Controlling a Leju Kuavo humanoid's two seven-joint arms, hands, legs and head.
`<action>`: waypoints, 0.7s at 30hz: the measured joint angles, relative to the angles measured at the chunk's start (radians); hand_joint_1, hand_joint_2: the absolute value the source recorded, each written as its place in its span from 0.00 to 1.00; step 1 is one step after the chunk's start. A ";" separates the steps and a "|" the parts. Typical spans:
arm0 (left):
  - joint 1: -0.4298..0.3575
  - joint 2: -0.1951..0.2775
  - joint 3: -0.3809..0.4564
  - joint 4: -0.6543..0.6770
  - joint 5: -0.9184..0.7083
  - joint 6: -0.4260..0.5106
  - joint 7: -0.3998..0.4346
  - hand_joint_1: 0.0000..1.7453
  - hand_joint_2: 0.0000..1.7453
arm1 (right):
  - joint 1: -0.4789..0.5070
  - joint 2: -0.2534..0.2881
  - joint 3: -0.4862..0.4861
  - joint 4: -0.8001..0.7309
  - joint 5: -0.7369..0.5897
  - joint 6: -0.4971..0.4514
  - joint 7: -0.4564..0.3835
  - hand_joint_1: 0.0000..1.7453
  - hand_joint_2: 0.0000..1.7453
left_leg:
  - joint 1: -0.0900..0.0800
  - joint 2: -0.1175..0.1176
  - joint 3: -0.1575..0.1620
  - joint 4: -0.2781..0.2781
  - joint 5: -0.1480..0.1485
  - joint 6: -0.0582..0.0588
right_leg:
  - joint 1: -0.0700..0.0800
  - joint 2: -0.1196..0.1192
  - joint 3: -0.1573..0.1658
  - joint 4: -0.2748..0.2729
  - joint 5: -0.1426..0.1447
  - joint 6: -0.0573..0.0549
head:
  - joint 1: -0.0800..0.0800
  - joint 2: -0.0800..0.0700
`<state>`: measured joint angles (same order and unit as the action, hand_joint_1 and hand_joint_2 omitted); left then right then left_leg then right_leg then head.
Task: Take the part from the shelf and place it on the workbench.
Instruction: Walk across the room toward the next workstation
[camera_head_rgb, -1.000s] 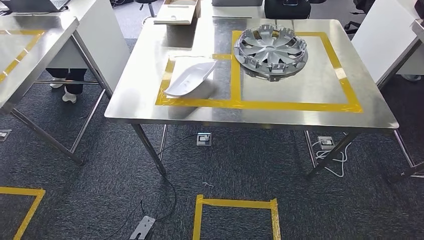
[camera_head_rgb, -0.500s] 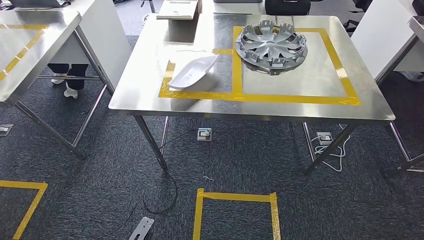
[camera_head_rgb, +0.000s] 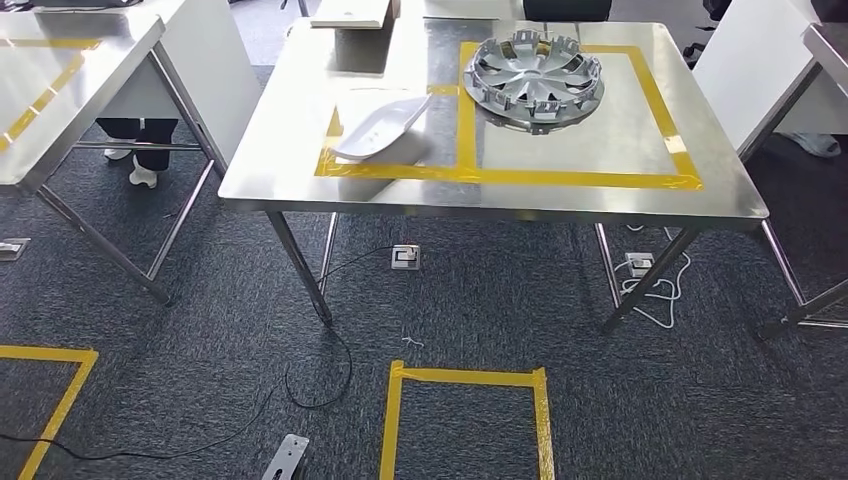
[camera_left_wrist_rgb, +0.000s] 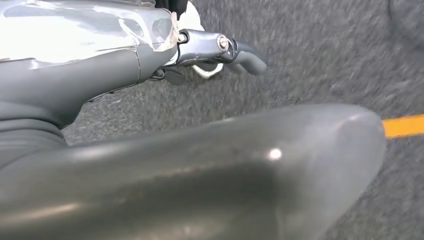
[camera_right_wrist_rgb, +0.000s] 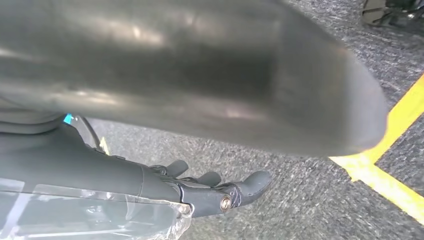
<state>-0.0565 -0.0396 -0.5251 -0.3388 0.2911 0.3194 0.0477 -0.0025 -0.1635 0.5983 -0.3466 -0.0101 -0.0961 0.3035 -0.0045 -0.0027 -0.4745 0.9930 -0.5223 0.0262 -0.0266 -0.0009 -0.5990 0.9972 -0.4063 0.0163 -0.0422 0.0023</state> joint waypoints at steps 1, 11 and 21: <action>0.000 0.000 -0.002 -0.001 0.000 0.002 0.001 0.00 0.00 | 0.000 0.000 0.000 0.000 0.001 0.000 0.001 0.00 0.00 | -0.005 0.000 -0.001 -0.006 0.003 0.005 | -0.002 -0.001 -0.001 -0.004 0.008 0.007 | 0.000 0.000; 0.002 -0.005 -0.014 -0.008 0.003 0.007 0.006 0.00 0.00 | 0.007 -0.005 0.003 -0.001 0.001 -0.001 0.001 0.00 0.00 | -0.009 0.008 -0.119 -0.036 0.134 0.035 | -0.004 0.000 -0.043 0.258 -0.145 0.034 | 0.002 0.000; 0.011 0.001 -0.024 -0.009 0.007 0.007 0.007 0.00 0.00 | 0.004 -0.004 0.004 -0.004 0.001 -0.003 0.002 0.00 0.00 | 0.000 0.001 -0.215 0.082 0.088 -0.020 | -0.005 -0.004 0.102 -0.016 -0.091 -0.018 | -0.008 0.000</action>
<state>-0.0452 -0.0386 -0.5490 -0.3483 0.2979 0.3265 0.0545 0.0012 -0.1678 0.6024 -0.3503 -0.0092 -0.0993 0.3055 -0.0043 -0.0020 -0.6891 1.0749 -0.4341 0.0059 -0.0315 -0.0045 -0.4970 0.9812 -0.4977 -0.0017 -0.0505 0.0023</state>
